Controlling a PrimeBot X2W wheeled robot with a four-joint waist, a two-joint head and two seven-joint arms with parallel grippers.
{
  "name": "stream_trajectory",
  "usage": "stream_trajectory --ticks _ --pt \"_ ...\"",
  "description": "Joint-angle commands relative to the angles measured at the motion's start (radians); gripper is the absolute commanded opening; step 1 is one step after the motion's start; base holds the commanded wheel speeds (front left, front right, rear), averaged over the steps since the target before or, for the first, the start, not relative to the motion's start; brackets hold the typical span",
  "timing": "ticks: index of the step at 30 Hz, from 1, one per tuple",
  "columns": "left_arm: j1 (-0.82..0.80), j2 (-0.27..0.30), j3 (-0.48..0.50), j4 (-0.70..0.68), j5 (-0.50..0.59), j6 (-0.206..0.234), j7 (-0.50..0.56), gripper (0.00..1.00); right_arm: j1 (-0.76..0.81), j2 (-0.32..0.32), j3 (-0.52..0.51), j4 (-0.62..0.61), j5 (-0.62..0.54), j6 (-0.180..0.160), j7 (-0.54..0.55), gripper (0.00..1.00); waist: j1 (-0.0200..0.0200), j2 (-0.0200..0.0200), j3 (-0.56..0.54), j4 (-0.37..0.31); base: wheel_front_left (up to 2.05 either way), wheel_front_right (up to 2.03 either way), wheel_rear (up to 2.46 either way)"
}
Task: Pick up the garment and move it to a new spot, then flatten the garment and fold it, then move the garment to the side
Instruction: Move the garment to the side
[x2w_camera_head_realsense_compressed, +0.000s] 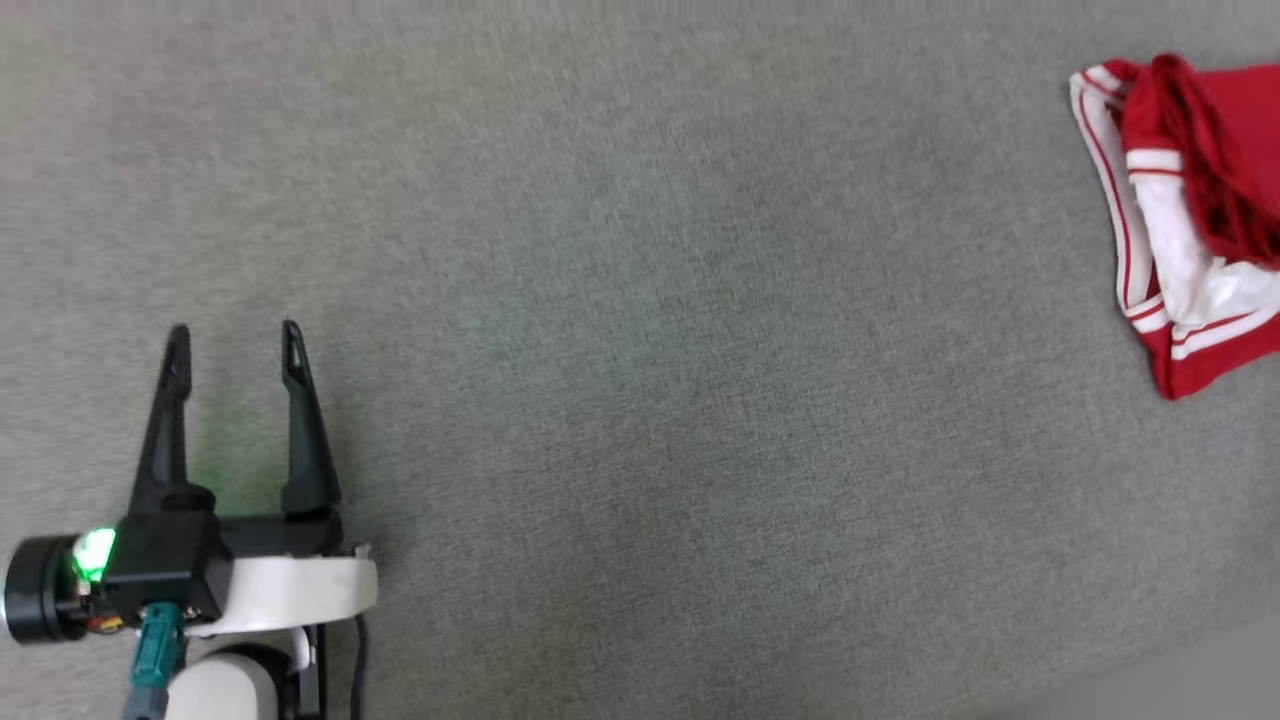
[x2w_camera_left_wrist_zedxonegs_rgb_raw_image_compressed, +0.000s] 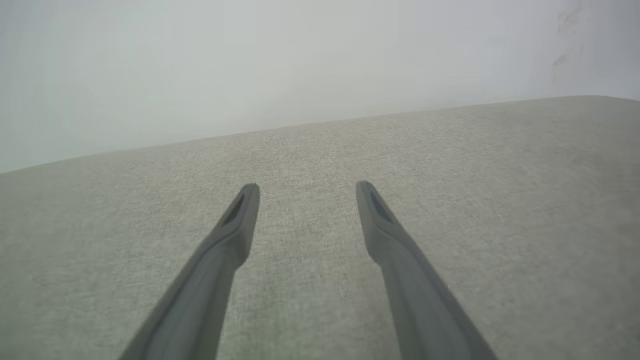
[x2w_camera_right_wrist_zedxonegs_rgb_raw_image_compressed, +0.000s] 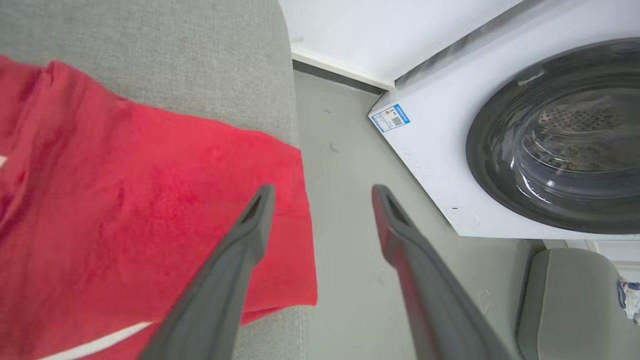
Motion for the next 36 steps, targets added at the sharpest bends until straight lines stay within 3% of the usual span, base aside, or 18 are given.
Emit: stream_trajectory --ticks 1,7,8,9,11,16,19,23,30,36 --pt "0.025 -0.009 -0.004 0.007 -0.006 0.007 -0.002 1.0 -0.008 0.008 -0.016 -0.003 -0.046 -0.001 -0.059 1.0 -0.0001 0.0 -0.086 0.035 0.0 0.0 0.0" --pt "0.09 -0.033 -0.011 0.018 -0.014 0.018 -0.002 1.0 0.027 0.092 -0.154 -0.026 -0.172 -0.001 -0.328 1.0 -0.0001 0.0 -0.195 0.076 0.0 0.0 0.0" --pt "0.09 -0.033 -0.011 0.018 -0.014 0.018 -0.002 1.0 0.027 0.092 -0.154 -0.026 -0.172 -0.001 -0.328 1.0 -0.0001 0.0 -0.195 0.076 0.0 0.0 0.0" --pt "0.11 -0.039 -0.01 0.021 -0.013 0.02 -0.002 1.0 0.048 0.138 -0.209 -0.046 -0.218 -0.001 -0.406 1.0 -0.0001 0.0 -0.226 0.091 0.0 0.0 0.0" --pt "0.127 -0.044 -0.007 0.024 -0.015 0.024 -0.002 1.0 0.076 0.194 -0.26 -0.094 -0.265 -0.001 -0.448 1.0 -0.0001 0.0 -0.252 0.104 0.0 0.0 0.0" --pt "0.16 -0.053 -0.007 0.037 -0.018 0.024 -0.002 1.0 0.203 0.353 -0.397 -0.309 -0.343 -0.001 -0.467 1.0 -0.0001 0.0 -0.311 0.142 0.0 0.0 0.0" --pt "0.178 -0.057 -0.012 0.05 -0.018 0.022 -0.002 1.0 0.319 0.433 -0.43 -0.452 -0.38 -0.001 -0.466 1.0 -0.0001 0.0 -0.345 0.167 0.0 0.0 0.0" --pt "0.194 -0.059 -0.015 0.061 -0.017 0.02 -0.002 1.0 0.431 0.508 -0.442 -0.552 -0.399 -0.001 -0.467 1.0 -0.0001 0.0 -0.378 0.19 0.0 0.0 0.0" --pt "0.228 -0.063 -0.026 0.092 -0.008 0.01 -0.002 1.0 0.662 0.634 -0.489 -0.627 -0.407 -0.001 -0.467 1.0 -0.0001 0.0 -0.449 0.227 0.0 0.0 0.0" --pt "0.269 -0.066 -0.039 0.12 -0.005 0.011 -0.002 1.0 0.832 0.7 -0.538 -0.632 -0.407 -0.001 -0.467 1.0 -0.0001 0.0 -0.502 0.236 0.0 0.0 0.0"
